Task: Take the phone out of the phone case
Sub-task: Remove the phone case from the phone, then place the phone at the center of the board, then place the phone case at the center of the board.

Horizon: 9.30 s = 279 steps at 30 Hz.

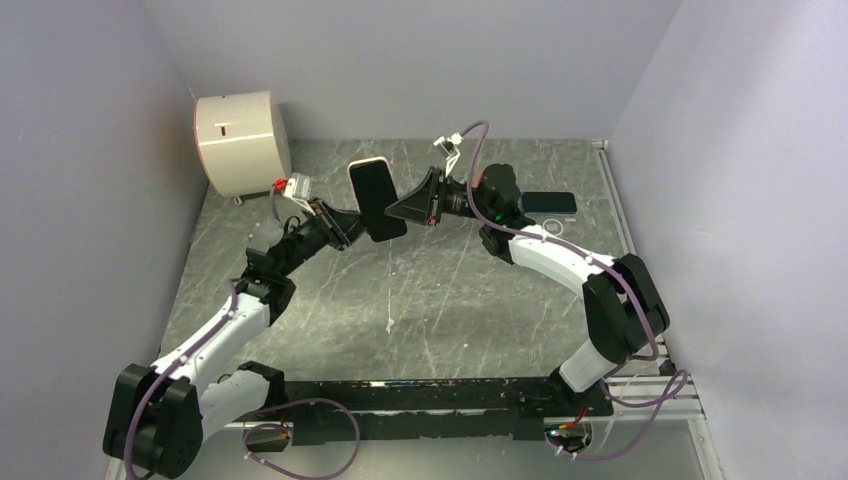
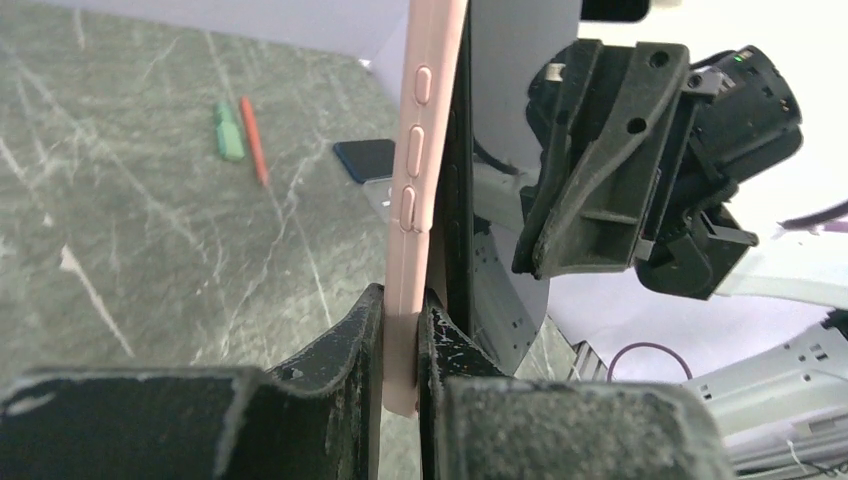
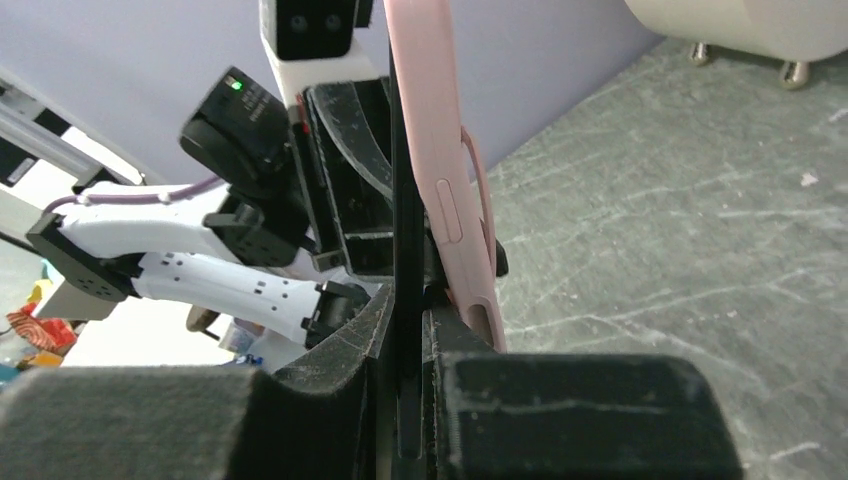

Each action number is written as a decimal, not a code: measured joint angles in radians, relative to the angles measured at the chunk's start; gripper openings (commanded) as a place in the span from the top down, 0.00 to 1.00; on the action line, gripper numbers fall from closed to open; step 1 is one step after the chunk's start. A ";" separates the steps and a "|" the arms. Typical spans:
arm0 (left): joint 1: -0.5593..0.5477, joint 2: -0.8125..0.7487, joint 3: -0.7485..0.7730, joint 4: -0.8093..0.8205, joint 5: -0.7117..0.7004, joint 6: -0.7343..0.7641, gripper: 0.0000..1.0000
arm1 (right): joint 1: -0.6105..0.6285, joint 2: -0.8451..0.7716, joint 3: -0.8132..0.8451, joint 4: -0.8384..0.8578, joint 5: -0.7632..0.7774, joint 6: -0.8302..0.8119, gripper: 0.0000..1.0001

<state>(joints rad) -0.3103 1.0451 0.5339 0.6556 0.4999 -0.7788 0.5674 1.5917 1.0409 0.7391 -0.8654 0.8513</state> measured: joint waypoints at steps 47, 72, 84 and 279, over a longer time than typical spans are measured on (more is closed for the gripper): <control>0.020 -0.363 -0.021 -0.752 -0.631 0.110 0.97 | -0.162 -0.078 -0.335 -0.472 1.115 0.403 1.00; 0.020 -0.395 -0.033 -0.765 -0.654 0.111 0.97 | -0.169 0.245 -0.114 -0.625 1.460 0.877 0.83; 0.020 -0.394 -0.037 -0.773 -0.655 0.111 0.98 | -0.169 0.279 -0.111 -0.576 1.408 0.901 0.49; 0.002 -0.327 -0.022 -0.707 -0.483 0.157 0.06 | -0.484 -0.035 -0.493 -0.389 0.865 0.571 0.14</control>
<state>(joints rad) -0.3088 0.7177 0.5117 -0.0517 0.0170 -0.6216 0.0830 1.5570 0.5476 0.3500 -0.0002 1.4227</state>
